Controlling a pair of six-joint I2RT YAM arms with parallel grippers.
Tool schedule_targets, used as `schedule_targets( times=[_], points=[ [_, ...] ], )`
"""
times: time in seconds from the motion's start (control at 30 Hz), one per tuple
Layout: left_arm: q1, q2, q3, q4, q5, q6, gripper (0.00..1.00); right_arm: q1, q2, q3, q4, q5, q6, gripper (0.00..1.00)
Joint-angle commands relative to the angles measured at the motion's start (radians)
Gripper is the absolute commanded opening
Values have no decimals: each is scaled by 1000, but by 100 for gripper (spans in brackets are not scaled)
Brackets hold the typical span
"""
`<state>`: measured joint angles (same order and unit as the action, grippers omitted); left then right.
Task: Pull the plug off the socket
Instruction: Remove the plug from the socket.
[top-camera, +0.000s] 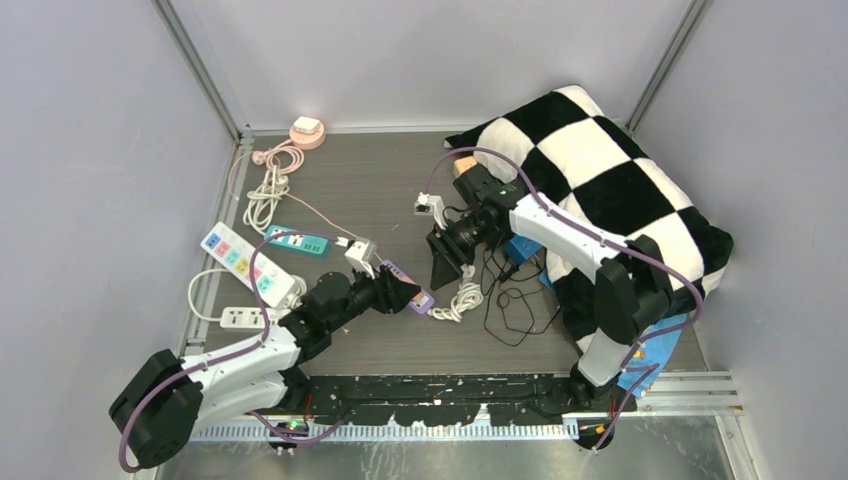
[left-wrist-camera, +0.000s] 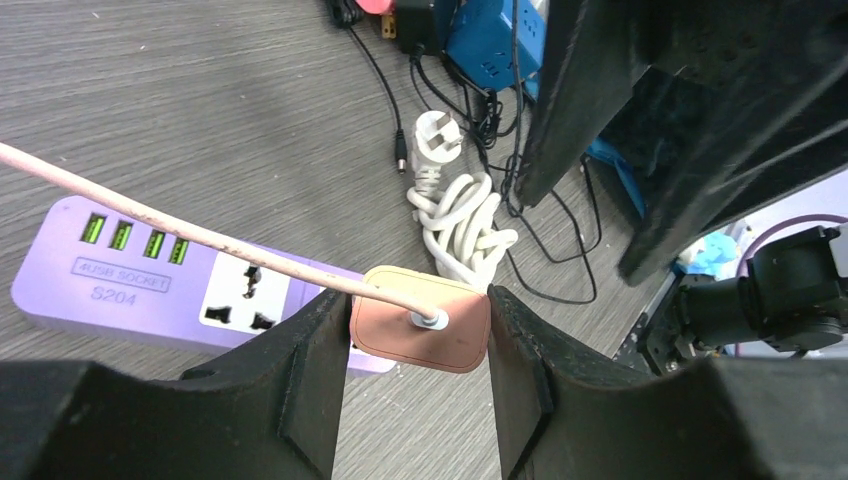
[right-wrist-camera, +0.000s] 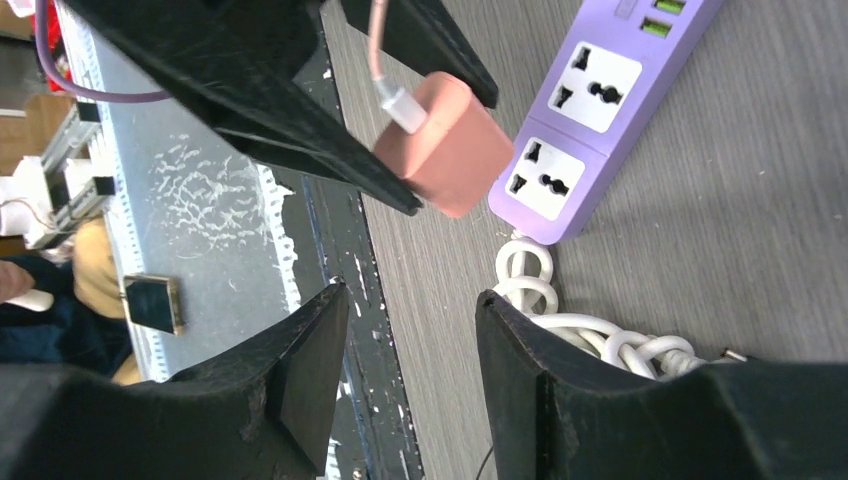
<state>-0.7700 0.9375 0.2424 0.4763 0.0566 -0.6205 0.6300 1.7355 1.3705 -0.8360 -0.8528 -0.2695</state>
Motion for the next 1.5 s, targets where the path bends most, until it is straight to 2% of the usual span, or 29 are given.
schedule_targets(
  times=[0.0,0.57,1.0,1.37,1.47],
  points=[
    [3,20,-1,136,36,-45,0,-8,-110,-4,-20,-3,-77,56],
    [3,154,14,290,106,-151,0,-45,-274,-52,-34,-41,-193,56],
    [2,287,37,423,147,-231,1,-65,-358,-141,46,-46,-248,57],
    [0,485,50,673,152,-369,0,-73,-468,-308,188,-46,-410,58],
    [-3,552,49,751,121,-415,1,-83,-494,-356,239,-33,-426,62]
  ],
)
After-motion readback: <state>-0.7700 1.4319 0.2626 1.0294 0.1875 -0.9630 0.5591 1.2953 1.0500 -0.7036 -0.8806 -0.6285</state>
